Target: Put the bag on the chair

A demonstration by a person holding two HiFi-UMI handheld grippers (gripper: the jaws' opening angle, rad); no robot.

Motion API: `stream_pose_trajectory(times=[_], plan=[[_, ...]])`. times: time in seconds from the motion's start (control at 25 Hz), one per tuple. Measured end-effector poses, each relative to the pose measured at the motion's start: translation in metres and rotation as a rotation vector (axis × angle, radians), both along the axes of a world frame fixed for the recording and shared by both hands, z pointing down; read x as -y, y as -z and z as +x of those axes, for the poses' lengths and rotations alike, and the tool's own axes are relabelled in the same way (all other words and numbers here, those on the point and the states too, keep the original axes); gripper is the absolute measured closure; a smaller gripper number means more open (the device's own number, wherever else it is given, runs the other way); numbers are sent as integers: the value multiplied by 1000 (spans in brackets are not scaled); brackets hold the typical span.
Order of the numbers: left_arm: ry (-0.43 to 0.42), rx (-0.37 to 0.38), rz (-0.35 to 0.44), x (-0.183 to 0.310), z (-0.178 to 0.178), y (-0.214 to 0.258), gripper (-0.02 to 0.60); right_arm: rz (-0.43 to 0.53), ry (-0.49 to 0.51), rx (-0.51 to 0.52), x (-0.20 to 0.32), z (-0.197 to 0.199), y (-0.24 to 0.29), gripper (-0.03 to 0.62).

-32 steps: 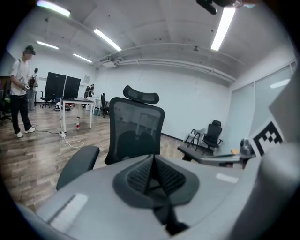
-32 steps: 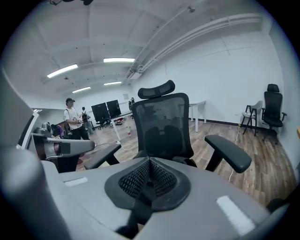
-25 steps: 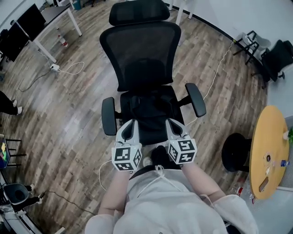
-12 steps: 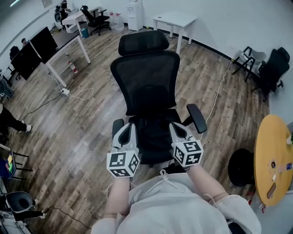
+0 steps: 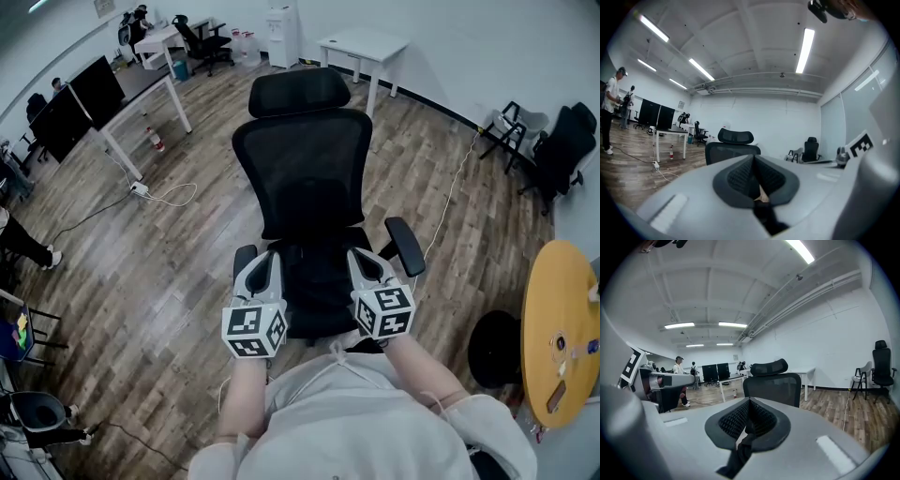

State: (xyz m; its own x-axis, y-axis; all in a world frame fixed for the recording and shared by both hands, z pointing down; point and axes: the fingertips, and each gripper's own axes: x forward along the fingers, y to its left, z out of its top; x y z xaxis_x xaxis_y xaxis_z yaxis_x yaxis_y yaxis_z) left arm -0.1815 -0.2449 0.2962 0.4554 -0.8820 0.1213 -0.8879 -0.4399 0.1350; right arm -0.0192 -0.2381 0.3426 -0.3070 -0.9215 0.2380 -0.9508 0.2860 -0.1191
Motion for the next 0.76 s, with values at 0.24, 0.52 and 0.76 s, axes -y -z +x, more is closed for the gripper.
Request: stream_pose_trajectory(times=[0.24, 0.52, 0.76], plan=[[12, -25, 10, -2, 5, 2, 575, 13, 15, -4, -1, 5, 2, 595], [-11, -74, 22, -3, 10, 1, 575, -12, 20, 25, 1, 7, -5, 595], [-26, -59, 1, 1, 16, -8, 575, -39, 37, 48, 4, 7, -11, 595]])
